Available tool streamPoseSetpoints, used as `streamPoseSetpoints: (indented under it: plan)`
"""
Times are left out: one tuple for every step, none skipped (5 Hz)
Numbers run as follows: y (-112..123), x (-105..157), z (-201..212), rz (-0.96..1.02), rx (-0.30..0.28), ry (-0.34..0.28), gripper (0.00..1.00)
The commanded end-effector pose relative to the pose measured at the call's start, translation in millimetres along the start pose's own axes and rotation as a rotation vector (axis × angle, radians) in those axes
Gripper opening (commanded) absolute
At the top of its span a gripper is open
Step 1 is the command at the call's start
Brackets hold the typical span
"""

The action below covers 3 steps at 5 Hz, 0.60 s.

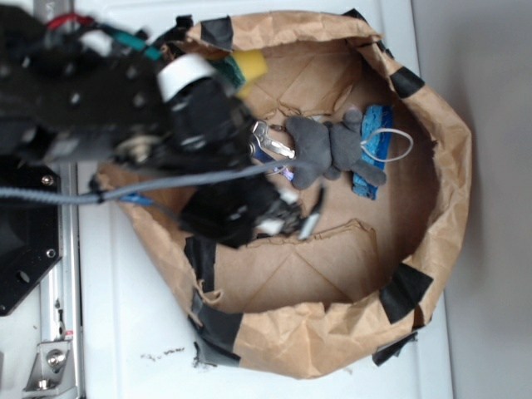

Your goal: Grab the black box.

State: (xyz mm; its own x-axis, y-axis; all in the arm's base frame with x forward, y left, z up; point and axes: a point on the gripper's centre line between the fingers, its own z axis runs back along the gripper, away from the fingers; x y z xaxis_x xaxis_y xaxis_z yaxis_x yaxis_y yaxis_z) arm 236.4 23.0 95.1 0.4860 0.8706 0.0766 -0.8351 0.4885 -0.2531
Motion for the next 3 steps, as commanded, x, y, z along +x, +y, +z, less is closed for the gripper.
streamPoseSetpoints:
  plan:
    - [-38.2,32.1,52.1,-0.027,-0.061,-0.086,0.0]
    - [-42.1,35.0,61.0,-0.086,-0.083,-0.148,0.0]
    - [-37.0,44.1,68.4,-0.107,-0.023,-0.218,0.0]
